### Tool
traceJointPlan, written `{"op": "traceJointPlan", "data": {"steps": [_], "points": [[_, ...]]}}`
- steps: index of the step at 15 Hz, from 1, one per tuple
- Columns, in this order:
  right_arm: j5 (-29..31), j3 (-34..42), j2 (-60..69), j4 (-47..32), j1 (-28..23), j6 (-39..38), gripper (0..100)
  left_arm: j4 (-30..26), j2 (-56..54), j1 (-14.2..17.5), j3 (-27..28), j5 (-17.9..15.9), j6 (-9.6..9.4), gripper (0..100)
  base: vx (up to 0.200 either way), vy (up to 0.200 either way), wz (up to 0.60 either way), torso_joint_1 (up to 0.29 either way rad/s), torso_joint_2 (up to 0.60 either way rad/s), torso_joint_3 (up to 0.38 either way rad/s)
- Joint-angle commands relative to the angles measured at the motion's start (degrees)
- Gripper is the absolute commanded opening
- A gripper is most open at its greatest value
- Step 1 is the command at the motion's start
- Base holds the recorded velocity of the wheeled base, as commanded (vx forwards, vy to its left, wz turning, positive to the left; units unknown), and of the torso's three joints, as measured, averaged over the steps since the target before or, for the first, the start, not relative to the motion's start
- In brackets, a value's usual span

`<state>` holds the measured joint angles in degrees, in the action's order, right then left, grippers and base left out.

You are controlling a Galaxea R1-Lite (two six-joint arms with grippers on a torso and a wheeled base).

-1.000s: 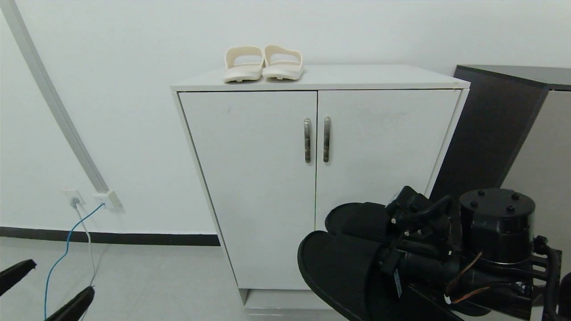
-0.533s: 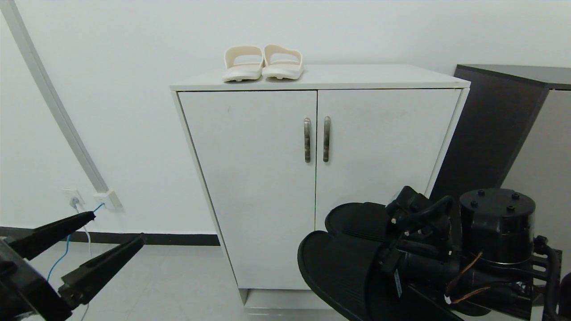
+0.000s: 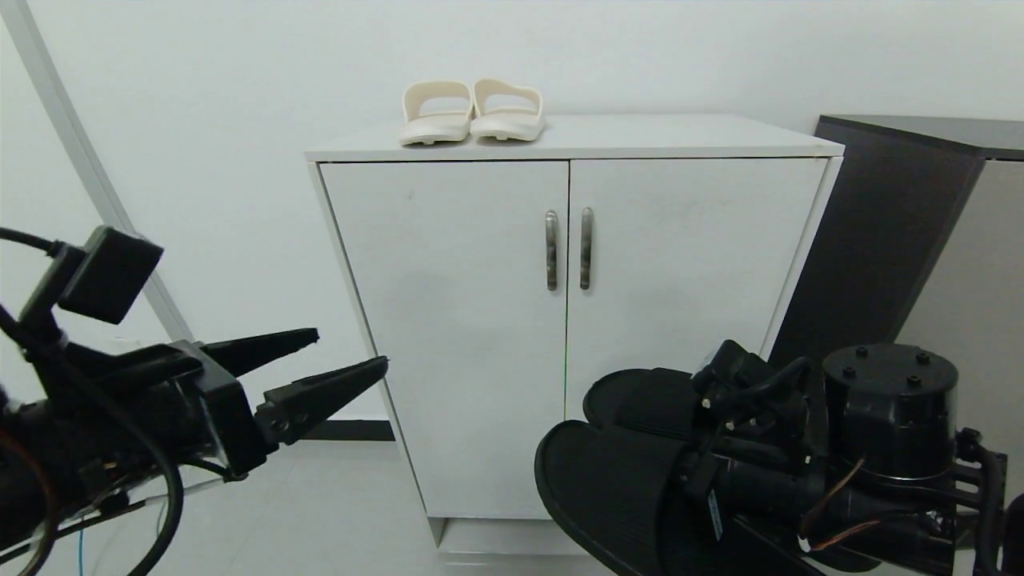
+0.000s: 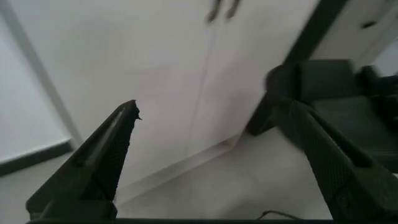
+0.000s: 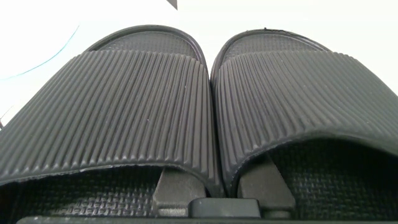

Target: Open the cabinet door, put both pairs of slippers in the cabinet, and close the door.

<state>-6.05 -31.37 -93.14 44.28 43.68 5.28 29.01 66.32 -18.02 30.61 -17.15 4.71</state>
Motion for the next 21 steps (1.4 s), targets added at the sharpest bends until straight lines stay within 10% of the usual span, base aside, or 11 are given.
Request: {"op": "traceJointPlan", "data": {"steps": [1, 11, 15, 21], "points": [[-0.2, 0.0, -0.6, 0.0, 0.0, 0.0, 0, 2.5, 5.8, -3.1, 3.1, 0.0, 0.92, 100, 0.000, 0.000, 0.00, -0.022, 0.14, 0.144], [-0.4, 0.3, -0.5, -0.1, -0.1, -0.4, 0, 7.5, 31.8, -12.8, 29.1, -0.3, 2.68, 100, 0.000, 0.000, 0.00, -0.001, 0.01, 0.019], [-0.4, 1.1, -0.3, 0.0, -0.1, -0.4, 0, 5.6, 39.2, -14.5, 39.7, -4.9, 6.63, 100, 0.000, 0.000, 0.00, 0.000, 0.00, 0.000], [-0.4, 1.2, -0.5, 0.0, -0.1, -0.4, 0, 1.0, 44.1, -13.9, 50.7, -15.5, 18.23, 100, 0.000, 0.000, 0.00, 0.000, 0.00, 0.000]]}}
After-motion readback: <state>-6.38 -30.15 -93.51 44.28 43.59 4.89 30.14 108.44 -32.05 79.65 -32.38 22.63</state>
